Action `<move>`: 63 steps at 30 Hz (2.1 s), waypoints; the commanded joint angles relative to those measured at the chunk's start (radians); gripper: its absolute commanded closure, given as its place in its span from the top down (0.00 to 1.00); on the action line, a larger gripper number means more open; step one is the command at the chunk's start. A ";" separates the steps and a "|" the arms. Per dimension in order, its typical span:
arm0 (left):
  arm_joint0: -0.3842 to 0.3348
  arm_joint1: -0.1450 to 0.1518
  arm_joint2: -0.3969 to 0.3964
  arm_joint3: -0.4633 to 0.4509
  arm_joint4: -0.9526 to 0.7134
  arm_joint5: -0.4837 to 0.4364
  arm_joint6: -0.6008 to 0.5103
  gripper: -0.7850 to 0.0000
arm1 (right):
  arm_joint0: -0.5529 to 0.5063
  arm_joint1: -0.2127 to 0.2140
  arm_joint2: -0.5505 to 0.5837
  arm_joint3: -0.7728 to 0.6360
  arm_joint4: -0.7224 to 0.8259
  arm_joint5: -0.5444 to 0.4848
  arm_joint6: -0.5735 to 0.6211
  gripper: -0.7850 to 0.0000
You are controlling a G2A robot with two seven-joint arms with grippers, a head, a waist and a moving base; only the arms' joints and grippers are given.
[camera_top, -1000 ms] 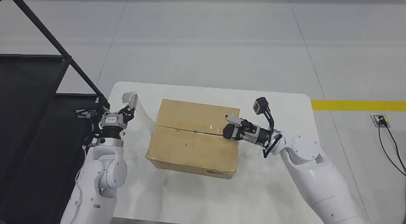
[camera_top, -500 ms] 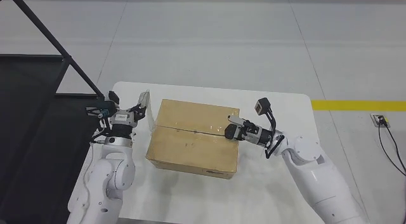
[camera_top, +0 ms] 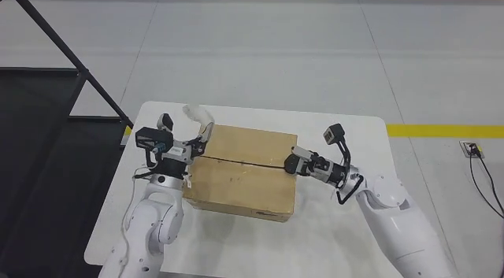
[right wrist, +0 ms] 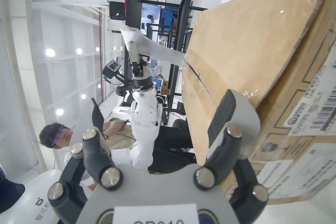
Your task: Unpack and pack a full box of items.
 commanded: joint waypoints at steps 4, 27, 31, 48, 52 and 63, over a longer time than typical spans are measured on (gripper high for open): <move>-0.005 -0.004 0.022 0.010 0.015 -0.009 -0.009 1.00 | -0.034 0.009 0.027 -0.035 -0.003 -0.004 -0.005 1.00; -0.004 -0.010 0.102 0.052 0.148 -0.166 -0.021 1.00 | -0.133 0.029 0.089 -0.150 -0.075 -0.121 -0.120 1.00; 0.003 -0.009 0.102 0.047 0.161 -0.187 -0.020 1.00 | -0.128 0.030 0.087 -0.145 -0.082 -0.117 -0.121 1.00; -0.001 0.042 -0.307 -0.019 -0.076 -0.360 -0.181 1.00 | -0.117 0.036 0.093 -0.110 -0.088 -0.143 -0.105 1.00; -0.055 0.056 -0.331 0.053 -0.127 -0.530 -0.300 1.00 | -0.119 0.043 0.091 -0.110 -0.145 -0.142 -0.069 1.00; -0.068 0.058 -0.323 0.113 -0.240 -0.551 -0.387 1.00 | -0.135 0.043 0.098 -0.138 -0.108 -0.157 -0.088 1.00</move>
